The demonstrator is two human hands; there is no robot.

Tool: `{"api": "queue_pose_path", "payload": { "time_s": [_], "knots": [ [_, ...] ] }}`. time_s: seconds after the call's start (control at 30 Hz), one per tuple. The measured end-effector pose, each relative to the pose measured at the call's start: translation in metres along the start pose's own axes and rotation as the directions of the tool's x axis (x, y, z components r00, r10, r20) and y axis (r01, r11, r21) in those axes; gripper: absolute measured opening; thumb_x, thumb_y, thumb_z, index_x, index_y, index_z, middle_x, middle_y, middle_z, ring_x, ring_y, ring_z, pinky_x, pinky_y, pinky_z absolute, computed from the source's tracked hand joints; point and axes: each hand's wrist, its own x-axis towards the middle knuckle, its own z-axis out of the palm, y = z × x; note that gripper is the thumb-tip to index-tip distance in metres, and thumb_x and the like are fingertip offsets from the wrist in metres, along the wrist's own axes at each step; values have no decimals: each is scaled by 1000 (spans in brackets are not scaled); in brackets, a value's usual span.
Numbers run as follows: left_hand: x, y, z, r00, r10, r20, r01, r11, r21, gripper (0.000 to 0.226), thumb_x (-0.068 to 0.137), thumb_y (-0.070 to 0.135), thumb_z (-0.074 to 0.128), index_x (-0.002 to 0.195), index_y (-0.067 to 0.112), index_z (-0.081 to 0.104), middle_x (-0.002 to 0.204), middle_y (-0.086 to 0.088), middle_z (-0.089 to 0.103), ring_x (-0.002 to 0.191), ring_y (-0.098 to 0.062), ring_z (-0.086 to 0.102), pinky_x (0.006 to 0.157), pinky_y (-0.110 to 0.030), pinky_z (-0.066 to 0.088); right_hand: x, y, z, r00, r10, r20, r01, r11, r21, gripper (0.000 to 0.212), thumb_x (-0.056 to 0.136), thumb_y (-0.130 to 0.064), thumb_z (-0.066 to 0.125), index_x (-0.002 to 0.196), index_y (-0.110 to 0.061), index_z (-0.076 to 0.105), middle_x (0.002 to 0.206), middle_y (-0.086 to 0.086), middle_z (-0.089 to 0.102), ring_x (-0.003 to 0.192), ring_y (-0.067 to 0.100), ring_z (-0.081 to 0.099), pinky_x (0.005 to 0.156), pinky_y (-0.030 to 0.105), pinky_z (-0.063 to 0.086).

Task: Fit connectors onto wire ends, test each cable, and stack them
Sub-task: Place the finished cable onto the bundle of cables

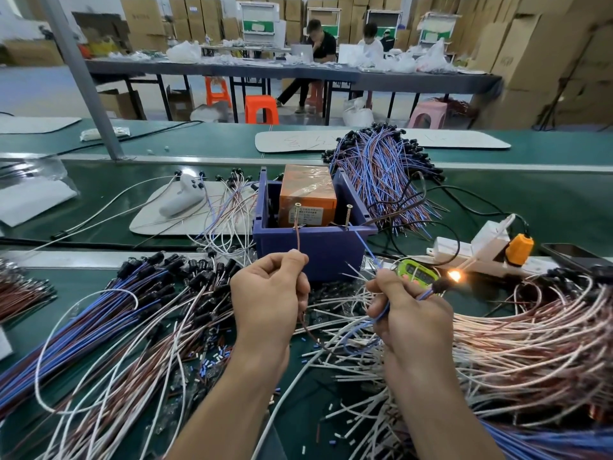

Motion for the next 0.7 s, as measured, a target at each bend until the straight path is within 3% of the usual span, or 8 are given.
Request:
{"api": "queue_pose_path", "payload": {
  "time_s": [0.13,0.27,0.37,0.47,0.53,0.63,0.7],
  "knots": [
    [-4,2,-2,998,29,58,-29,1000,-1,30,91,13,69,61,16,72,51,-4,57,40,-13,43,40,-21,37,-10,-9,-3,995,-39,95,45,997,-61,34,96,-18,67,65,-6,73,46,7,53,39,11,45,40,19,38],
    [-9,6,-3,951,-6,310,-3,1000,28,14,80,24,76,71,13,78,59,-3,58,51,-13,48,50,-19,42,-20,-19,-6,972,36,231,-5,991,-133,38,97,-20,66,62,-10,75,43,7,51,34,9,39,36,16,31],
    [-16,9,1,898,-104,428,99,994,34,28,69,37,83,82,12,82,65,-3,60,59,-12,52,59,-19,48,-24,-29,-7,957,123,262,-76,981,-181,38,97,-16,65,62,-6,74,42,6,49,31,8,37,34,16,28],
    [-27,16,7,854,-139,502,144,989,30,38,62,41,81,84,10,82,76,-14,61,73,-25,56,76,-32,54,-31,-43,-12,951,167,260,-97,960,-264,33,97,-16,66,66,-6,72,43,7,51,33,10,39,37,18,30],
    [-35,21,12,841,-129,525,131,991,33,25,68,33,85,78,11,80,76,-15,59,77,-28,54,83,-43,53,-39,-55,-21,938,186,292,-91,946,-312,31,98,-19,64,75,-2,72,46,8,53,33,10,35,36,18,26],
    [-42,24,18,883,-87,461,102,995,-7,13,75,24,77,64,18,74,61,-2,53,57,-14,49,56,-21,48,-49,-78,-50,929,186,319,-90,951,-294,41,106,-24,52,87,7,72,64,18,66,38,12,33,35,18,25],
    [-45,25,19,912,-104,396,120,993,-16,18,75,23,73,58,20,69,57,1,52,50,-11,46,48,-18,42,-54,-97,-81,953,147,263,-80,965,-250,42,107,-24,49,91,5,74,77,21,71,41,14,38,36,18,29]
  ]
}}
